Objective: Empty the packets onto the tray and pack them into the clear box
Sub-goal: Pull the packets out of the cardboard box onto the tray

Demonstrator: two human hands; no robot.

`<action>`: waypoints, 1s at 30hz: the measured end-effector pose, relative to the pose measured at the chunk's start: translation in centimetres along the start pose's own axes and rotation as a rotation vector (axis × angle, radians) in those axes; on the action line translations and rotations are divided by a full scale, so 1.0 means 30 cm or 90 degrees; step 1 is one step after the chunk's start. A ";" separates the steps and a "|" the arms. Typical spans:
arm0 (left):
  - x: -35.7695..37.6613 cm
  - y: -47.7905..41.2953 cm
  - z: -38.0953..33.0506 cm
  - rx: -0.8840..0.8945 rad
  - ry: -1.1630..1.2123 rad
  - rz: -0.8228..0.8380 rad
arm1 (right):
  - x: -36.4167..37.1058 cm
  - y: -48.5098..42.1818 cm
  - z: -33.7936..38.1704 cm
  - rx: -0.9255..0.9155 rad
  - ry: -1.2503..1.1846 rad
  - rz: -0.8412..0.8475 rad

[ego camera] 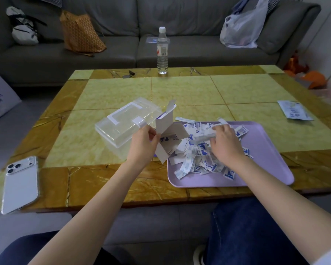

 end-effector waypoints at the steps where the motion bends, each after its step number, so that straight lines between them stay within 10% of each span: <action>1: -0.003 0.000 -0.002 0.002 0.000 -0.002 | -0.001 0.006 0.021 -0.018 0.014 -0.016; 8: -0.016 0.021 -0.014 0.020 -0.001 -0.011 | 0.018 0.103 0.304 -0.317 -0.114 0.043; 21: -0.019 0.050 -0.036 0.063 0.003 0.005 | 0.229 0.016 0.328 -0.134 0.153 0.316; 30: -0.001 0.052 -0.013 0.066 -0.003 0.009 | 0.219 0.037 0.352 -0.088 -0.023 0.402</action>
Point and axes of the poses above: each hand's wrist, its own y-axis away from the middle knuckle, its own x-axis out of the palm, z = x × y, the point moved 5 cm from there along -y, towards the middle knuckle, and after that the axes turned 7 degrees about -y, right-handed, at the moved point
